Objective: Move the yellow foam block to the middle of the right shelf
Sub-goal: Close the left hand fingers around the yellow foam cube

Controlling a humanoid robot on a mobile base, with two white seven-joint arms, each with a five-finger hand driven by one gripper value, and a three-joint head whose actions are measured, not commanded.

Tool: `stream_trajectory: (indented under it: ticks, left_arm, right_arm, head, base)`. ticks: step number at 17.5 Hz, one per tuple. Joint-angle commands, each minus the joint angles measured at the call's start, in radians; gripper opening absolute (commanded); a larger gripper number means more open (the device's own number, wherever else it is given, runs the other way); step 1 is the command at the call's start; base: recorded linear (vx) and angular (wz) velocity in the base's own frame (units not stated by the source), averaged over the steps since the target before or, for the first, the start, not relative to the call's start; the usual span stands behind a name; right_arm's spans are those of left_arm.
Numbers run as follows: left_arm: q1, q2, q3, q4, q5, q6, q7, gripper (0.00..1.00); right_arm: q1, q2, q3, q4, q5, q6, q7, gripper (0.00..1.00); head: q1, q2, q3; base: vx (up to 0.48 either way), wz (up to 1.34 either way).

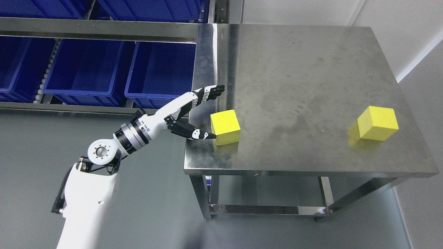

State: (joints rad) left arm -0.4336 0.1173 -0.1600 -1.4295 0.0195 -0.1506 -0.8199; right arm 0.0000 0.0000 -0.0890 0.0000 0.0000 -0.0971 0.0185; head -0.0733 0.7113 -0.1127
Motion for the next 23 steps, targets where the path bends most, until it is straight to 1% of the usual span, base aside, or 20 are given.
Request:
stream_trajectory:
  ticks: [1, 5, 6, 8, 11, 13, 15, 16, 17, 21, 22, 23]
  left_arm:
    - [-0.079, -0.074, -0.147, 0.172, -0.041, 0.043, -0.004, 0.98]
    - [-0.125, -0.097, -0.182, 0.221, -0.041, 0.054, -0.005, 0.98]
    - [-0.126, -0.100, -0.194, 0.228, -0.041, 0.057, -0.024, 0.98]
    - [-0.129, -0.100, -0.190, 0.244, -0.043, 0.081, -0.053, 0.98]
    - [-0.142, -0.100, -0.182, 0.274, -0.047, 0.097, -0.053, 0.98]
    - [-0.151, -0.100, -0.173, 0.290, -0.053, 0.097, -0.053, 0.95]
    - [-0.148, -0.100, -0.136, 0.291, -0.049, 0.089, -0.058, 0.79]
    - [-0.145, -0.100, -0.104, 0.291, -0.049, 0.085, -0.059, 0.68]
    - [-0.145, -0.100, -0.087, 0.291, -0.049, 0.085, -0.059, 0.62]
    - [-0.145, -0.100, 0.003, 0.288, -0.041, 0.053, -0.059, 0.44]
    - [-0.149, -0.100, 0.031, 0.281, -0.018, 0.033, -0.058, 0.39]
    - [-0.157, -0.100, 0.059, 0.271, 0.038, 0.014, -0.047, 0.37]
  right_arm:
    - [-0.002, -0.017, 0.000, -0.017, 0.000, 0.000, 0.000, 1.00]
    - [-0.002, -0.017, 0.000, -0.017, 0.000, 0.000, 0.000, 1.00]
    - [-0.002, -0.017, 0.000, -0.017, 0.000, 0.000, 0.000, 1.00]
    - [-0.002, -0.017, 0.000, -0.017, 0.000, 0.000, 0.000, 1.00]
    - [-0.002, -0.017, 0.000, -0.017, 0.000, 0.000, 0.000, 1.00]
    - [-0.002, -0.017, 0.000, -0.017, 0.000, 0.000, 0.000, 1.00]
    - [-0.002, -0.017, 0.000, -0.017, 0.000, 0.000, 0.000, 1.00]
    - [-0.002, -0.017, 0.000, -0.017, 0.000, 0.000, 0.000, 1.00]
    - [-0.002, -0.017, 0.000, -0.017, 0.000, 0.000, 0.000, 1.00]
    - [-0.003, -0.017, 0.000, -0.017, 0.000, 0.000, 0.000, 1.00]
    - [-0.003, -0.017, 0.000, -0.017, 0.000, 0.000, 0.000, 1.00]
    - [-0.002, -0.017, 0.000, -0.017, 0.000, 0.000, 0.000, 1.00]
  head:
    - [0.0000, 0.000, 0.000]
    - [0.0000, 0.000, 0.000]
    - [0.0000, 0.000, 0.000]
    - [0.0000, 0.000, 0.000]
    - [0.0000, 0.000, 0.000]
    - [0.0000, 0.000, 0.000]
    - [0.0000, 0.000, 0.000]
    - [0.0000, 0.000, 0.000]
    - [0.0000, 0.000, 0.000]
    - [0.0000, 0.000, 0.000]
    - [0.0000, 0.000, 0.000]
    - [0.0000, 0.000, 0.000]
  base:
    - [0.000, 0.00]
    - [0.000, 0.00]
    - [0.000, 0.00]
    - [0.000, 0.00]
    - [0.000, 0.00]
    - [0.000, 0.00]
    - [0.001, 0.03]
    - [0.001, 0.05]
    - [0.004, 0.03]
    - [0.001, 0.00]
    - [0.000, -0.02]
    - [-0.004, -0.05]
